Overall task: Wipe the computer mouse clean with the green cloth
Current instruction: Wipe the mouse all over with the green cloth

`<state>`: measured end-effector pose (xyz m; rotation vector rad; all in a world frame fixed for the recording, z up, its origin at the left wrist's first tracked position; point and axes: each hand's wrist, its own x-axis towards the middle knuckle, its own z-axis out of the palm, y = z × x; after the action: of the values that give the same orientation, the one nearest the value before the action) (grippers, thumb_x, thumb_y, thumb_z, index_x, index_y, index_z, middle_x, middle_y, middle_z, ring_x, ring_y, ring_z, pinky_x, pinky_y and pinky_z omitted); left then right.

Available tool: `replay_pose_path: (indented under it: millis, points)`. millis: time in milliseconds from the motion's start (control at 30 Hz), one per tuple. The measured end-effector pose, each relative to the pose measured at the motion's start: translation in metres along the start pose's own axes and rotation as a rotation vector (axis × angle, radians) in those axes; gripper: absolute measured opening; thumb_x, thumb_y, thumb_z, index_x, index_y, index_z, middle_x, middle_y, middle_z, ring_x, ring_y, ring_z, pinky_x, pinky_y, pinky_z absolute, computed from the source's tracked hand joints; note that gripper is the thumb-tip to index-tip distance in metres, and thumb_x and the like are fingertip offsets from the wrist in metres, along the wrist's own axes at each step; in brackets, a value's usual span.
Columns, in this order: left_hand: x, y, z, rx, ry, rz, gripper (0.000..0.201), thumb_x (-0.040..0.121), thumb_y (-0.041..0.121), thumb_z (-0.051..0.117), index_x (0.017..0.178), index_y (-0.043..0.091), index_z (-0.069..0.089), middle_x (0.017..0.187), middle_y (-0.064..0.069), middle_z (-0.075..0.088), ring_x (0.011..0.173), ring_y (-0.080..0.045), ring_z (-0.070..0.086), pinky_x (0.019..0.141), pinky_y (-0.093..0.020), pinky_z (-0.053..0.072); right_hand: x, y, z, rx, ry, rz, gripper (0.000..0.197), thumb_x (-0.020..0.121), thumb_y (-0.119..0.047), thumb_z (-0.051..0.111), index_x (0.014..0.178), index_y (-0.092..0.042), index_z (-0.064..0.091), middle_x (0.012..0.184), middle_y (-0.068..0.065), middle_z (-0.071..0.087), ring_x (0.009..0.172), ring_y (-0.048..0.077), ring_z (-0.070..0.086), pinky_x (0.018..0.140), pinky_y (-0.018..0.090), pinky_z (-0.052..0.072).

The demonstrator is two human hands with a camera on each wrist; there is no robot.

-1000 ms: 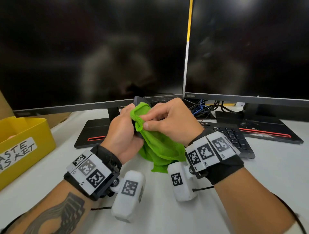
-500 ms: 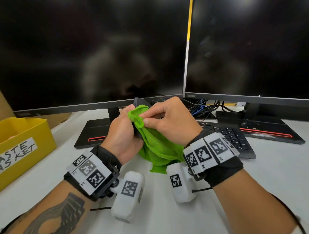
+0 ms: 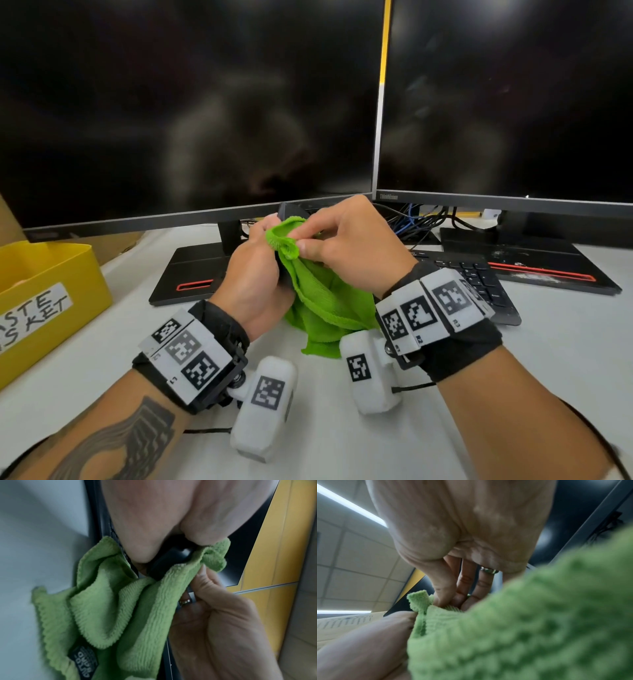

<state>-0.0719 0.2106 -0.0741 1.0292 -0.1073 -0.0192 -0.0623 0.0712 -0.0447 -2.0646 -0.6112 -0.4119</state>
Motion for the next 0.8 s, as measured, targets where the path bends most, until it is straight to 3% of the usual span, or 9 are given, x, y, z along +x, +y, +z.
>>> replay_pose_path:
  millis: [100,167,233,300,400,467,567,700,800]
  points:
    - [0.003,0.005,-0.002,-0.005,0.013,0.043,0.043,0.114,0.024,0.037,0.149,0.001,0.044,0.127,-0.034,0.061,0.115,-0.040,0.066,0.102,-0.053,0.058,0.001,0.009,-0.004,-0.040,0.002,0.056,0.012,0.084,-0.015,0.081,0.087,-0.025,0.085,0.054,-0.023,0.065,0.063,-0.004,0.060,0.074,0.024,0.049]
    - [0.005,0.008,-0.004,-0.023,-0.011,0.056,0.042,0.115,0.025,0.036,0.149,0.003,0.044,0.126,-0.029,0.061,0.112,-0.035,0.068,0.084,-0.041,0.064,0.000,0.014,-0.009,-0.092,-0.003,0.102,0.012,0.084,-0.014,0.080,0.086,-0.025,0.085,0.055,-0.020,0.064,0.066,-0.001,0.060,0.078,0.023,0.049]
    - [0.006,0.009,-0.005,-0.009,-0.028,0.058,0.036,0.115,0.025,0.035,0.143,0.005,0.046,0.121,-0.022,0.062,0.107,-0.029,0.069,0.081,-0.036,0.062,-0.001,0.015,-0.011,-0.137,-0.025,0.114,0.013,0.085,-0.012,0.079,0.088,-0.023,0.085,0.060,-0.020,0.063,0.067,-0.002,0.058,0.078,0.021,0.047]
    - [0.005,0.007,-0.005,0.034,-0.021,0.058,0.030,0.115,0.027,0.034,0.139,0.013,0.049,0.122,-0.023,0.063,0.110,-0.030,0.071,0.089,-0.041,0.062,-0.002,0.011,-0.011,-0.151,-0.039,0.099,0.013,0.086,-0.012,0.078,0.090,-0.022,0.085,0.063,-0.021,0.064,0.064,-0.004,0.058,0.076,0.019,0.046]
    - [0.006,0.000,-0.007,0.101,-0.011,0.063,0.030,0.114,0.030,0.040,0.135,0.013,0.051,0.135,-0.026,0.064,0.124,-0.037,0.066,0.110,-0.056,0.052,0.000,0.005,-0.006,-0.068,-0.023,0.062,0.013,0.084,-0.011,0.079,0.086,-0.023,0.085,0.055,-0.022,0.065,0.060,-0.006,0.059,0.073,0.021,0.047]
    - [0.005,-0.001,-0.006,0.099,0.001,0.060,0.024,0.114,0.027,0.041,0.131,0.015,0.052,0.126,-0.024,0.065,0.114,-0.036,0.067,0.109,-0.058,0.051,0.001,0.001,-0.004,-0.009,-0.013,0.020,0.011,0.083,-0.011,0.081,0.086,-0.021,0.085,0.053,-0.024,0.065,0.058,-0.006,0.060,0.071,0.022,0.047]
    - [0.005,-0.003,-0.005,0.072,-0.013,0.063,0.023,0.114,0.023,0.040,0.132,0.012,0.050,0.121,-0.024,0.062,0.111,-0.036,0.064,0.111,-0.066,0.047,0.001,-0.001,-0.003,0.018,-0.018,0.015,0.009,0.084,-0.012,0.082,0.088,-0.020,0.085,0.053,-0.022,0.065,0.057,-0.005,0.061,0.068,0.021,0.047]
    - [0.008,0.000,-0.007,0.078,-0.023,0.075,0.038,0.115,0.024,0.036,0.148,0.009,0.044,0.134,-0.029,0.062,0.120,-0.037,0.065,0.107,-0.053,0.054,0.000,0.008,-0.008,-0.057,-0.019,0.066,0.008,0.084,-0.014,0.081,0.085,-0.021,0.085,0.054,-0.018,0.066,0.060,-0.002,0.062,0.074,0.024,0.052]
    - [0.009,0.000,-0.008,0.086,-0.016,0.075,0.036,0.115,0.022,0.036,0.147,0.012,0.048,0.139,-0.027,0.062,0.127,-0.038,0.064,0.108,-0.051,0.053,-0.001,0.010,-0.008,-0.118,-0.022,0.090,0.009,0.084,-0.013,0.079,0.087,-0.020,0.085,0.061,-0.017,0.065,0.063,-0.001,0.059,0.076,0.023,0.049]
